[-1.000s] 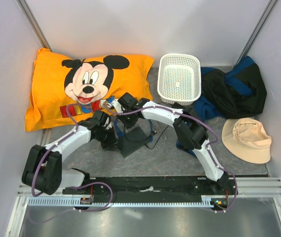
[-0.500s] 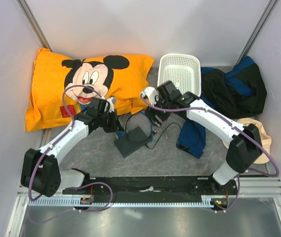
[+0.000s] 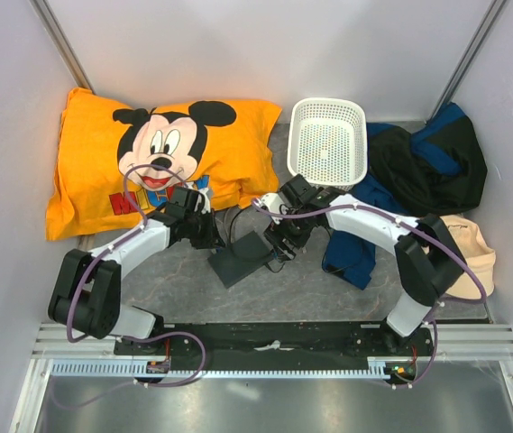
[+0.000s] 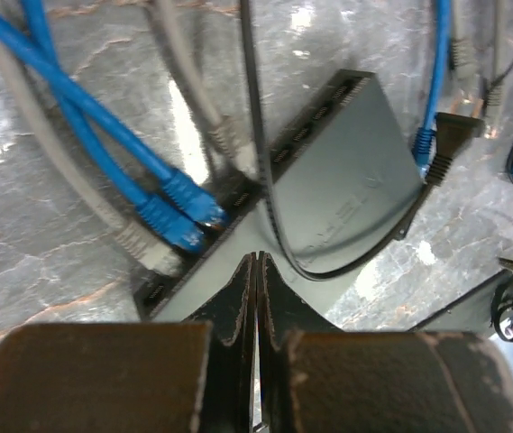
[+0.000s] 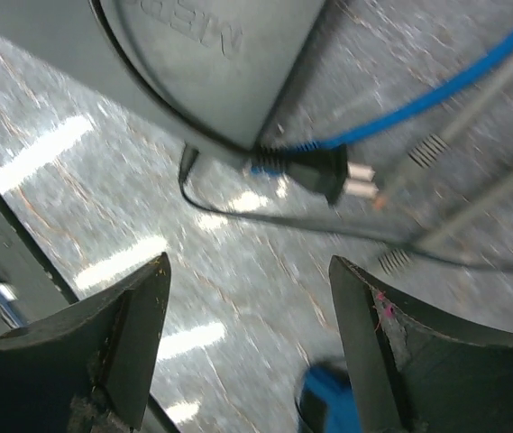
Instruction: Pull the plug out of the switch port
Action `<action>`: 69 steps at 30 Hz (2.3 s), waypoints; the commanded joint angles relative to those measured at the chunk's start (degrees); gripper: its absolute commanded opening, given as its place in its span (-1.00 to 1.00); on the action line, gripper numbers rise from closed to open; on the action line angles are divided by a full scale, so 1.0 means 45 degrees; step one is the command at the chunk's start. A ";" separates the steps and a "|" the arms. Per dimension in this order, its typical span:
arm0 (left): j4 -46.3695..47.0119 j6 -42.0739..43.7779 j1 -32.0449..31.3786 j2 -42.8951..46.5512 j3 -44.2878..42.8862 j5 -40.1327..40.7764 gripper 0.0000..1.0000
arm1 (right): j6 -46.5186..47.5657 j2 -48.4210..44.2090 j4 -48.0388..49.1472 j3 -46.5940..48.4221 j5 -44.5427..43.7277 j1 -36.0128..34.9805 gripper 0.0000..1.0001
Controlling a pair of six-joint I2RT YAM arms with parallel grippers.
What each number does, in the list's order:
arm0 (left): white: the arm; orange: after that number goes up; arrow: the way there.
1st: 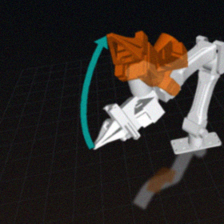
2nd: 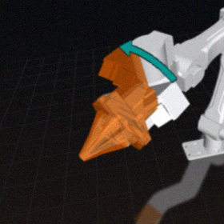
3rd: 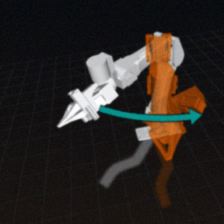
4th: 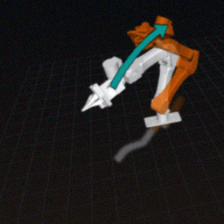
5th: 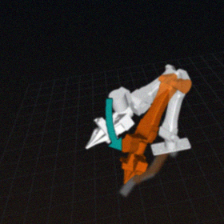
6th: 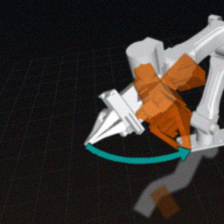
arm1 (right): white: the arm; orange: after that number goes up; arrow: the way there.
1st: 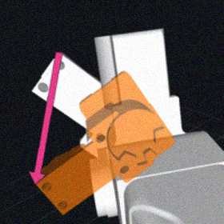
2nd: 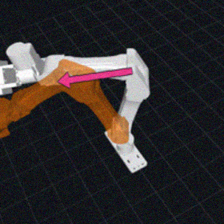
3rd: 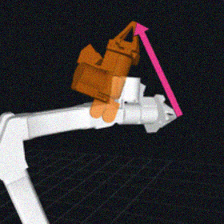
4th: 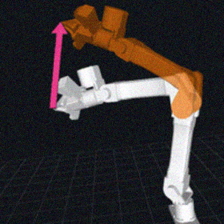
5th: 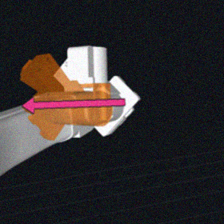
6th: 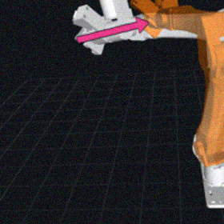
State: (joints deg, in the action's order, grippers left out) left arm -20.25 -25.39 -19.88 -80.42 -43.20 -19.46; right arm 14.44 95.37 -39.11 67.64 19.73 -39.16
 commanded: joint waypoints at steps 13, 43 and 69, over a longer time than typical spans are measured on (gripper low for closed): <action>0.0887 0.0877 0.0570 0.0488 0.0303 -0.1456 -0.97 | -0.2036 0.0817 0.1914 -0.0324 0.0636 -0.0907 0.44; 0.0848 0.0603 0.0589 0.0118 0.1963 -0.0089 -0.96 | -0.3110 0.2127 0.1720 0.0830 -0.1551 -0.1806 -0.16; 0.1043 0.0719 0.0589 0.0040 0.2022 0.0242 -0.96 | -0.3715 0.2301 0.1446 0.0673 -0.1278 -0.2333 -0.15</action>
State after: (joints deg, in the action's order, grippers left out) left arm -13.10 -23.92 -17.32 -79.18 -35.73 -24.93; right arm -0.54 103.61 -33.78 69.80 13.06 -49.08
